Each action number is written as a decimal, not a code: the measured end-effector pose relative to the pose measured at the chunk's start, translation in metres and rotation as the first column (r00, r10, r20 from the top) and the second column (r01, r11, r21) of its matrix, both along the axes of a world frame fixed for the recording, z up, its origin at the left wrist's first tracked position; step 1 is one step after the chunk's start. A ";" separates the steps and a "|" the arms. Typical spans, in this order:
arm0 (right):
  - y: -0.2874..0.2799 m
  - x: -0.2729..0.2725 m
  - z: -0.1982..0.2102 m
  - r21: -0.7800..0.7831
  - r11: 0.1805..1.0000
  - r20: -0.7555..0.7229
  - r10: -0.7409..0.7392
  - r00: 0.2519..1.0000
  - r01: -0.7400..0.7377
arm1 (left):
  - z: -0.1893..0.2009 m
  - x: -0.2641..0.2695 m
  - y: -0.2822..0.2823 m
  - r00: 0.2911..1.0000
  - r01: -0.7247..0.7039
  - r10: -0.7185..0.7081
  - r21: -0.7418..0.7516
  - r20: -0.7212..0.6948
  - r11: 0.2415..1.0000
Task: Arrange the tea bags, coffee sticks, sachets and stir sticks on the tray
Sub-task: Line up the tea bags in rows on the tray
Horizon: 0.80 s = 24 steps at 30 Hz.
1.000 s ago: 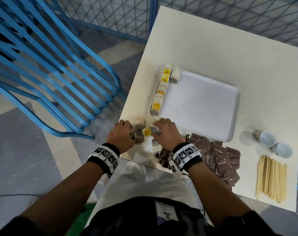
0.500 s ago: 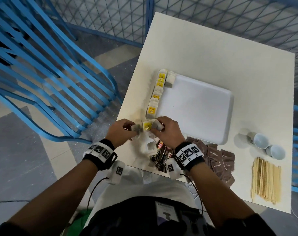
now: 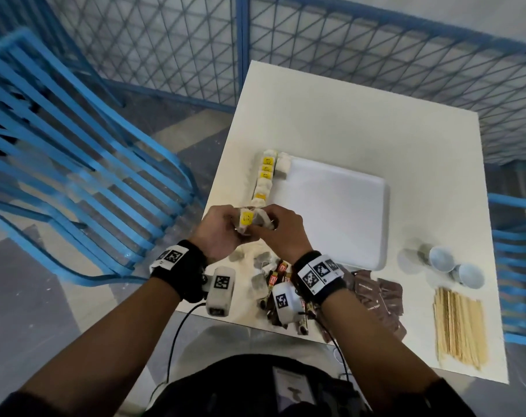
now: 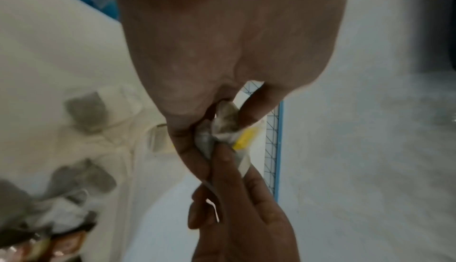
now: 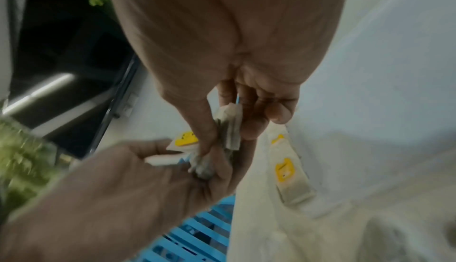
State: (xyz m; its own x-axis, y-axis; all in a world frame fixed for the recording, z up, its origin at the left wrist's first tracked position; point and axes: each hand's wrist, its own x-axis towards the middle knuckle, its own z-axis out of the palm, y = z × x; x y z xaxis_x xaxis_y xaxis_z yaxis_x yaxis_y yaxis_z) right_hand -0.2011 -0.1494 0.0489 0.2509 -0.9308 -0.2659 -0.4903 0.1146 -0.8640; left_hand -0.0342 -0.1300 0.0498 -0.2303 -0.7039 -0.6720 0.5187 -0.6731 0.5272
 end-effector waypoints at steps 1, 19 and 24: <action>-0.001 0.001 0.000 0.005 1.000 -0.002 -0.017 1.000 0.017 | 0.004 -0.002 -0.004 0.998 -0.006 0.007 0.009 -0.056 1.000; -0.038 -0.010 0.000 0.011 0.999 -0.007 -0.032 0.999 0.032 | -0.010 -0.001 -0.038 0.976 -0.146 0.153 -0.058 0.154 0.988; -0.044 -0.014 0.003 0.023 0.994 0.011 -0.105 0.994 0.105 | -0.004 0.001 -0.044 0.971 -0.176 0.181 -0.045 0.156 0.983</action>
